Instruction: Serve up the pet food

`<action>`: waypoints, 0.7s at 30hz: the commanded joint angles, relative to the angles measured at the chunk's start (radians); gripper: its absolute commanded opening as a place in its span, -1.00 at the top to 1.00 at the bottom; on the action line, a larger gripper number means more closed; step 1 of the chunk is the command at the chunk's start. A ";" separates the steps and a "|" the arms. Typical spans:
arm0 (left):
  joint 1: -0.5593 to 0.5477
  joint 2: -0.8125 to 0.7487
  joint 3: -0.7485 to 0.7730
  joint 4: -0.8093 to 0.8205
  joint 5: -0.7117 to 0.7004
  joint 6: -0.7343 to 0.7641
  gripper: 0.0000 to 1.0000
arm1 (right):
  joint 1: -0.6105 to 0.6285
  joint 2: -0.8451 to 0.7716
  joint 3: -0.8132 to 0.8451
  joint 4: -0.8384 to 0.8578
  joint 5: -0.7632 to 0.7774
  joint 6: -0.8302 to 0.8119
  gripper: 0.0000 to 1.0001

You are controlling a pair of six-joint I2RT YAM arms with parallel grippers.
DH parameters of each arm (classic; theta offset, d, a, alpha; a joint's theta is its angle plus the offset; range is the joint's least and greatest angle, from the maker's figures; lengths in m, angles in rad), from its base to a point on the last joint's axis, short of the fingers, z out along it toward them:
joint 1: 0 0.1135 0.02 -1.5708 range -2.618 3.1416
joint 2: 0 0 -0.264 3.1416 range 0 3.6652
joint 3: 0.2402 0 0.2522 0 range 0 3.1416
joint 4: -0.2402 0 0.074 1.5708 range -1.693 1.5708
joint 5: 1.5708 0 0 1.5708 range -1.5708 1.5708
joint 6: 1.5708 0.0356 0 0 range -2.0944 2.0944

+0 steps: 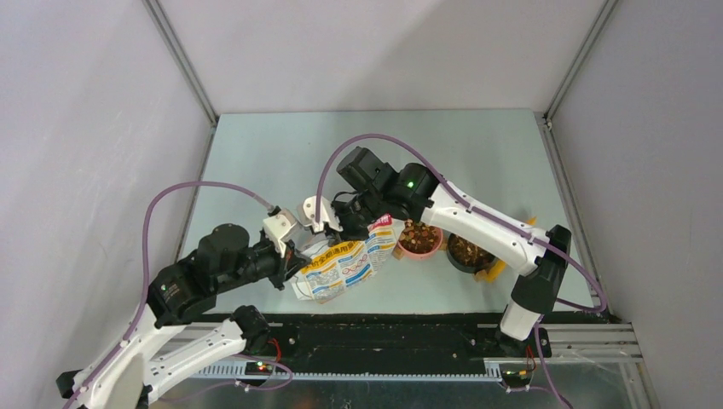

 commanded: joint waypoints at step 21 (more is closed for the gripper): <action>-0.007 -0.041 0.027 0.144 0.060 0.006 1.00 | -0.044 -0.037 0.065 -0.121 0.189 -0.040 0.35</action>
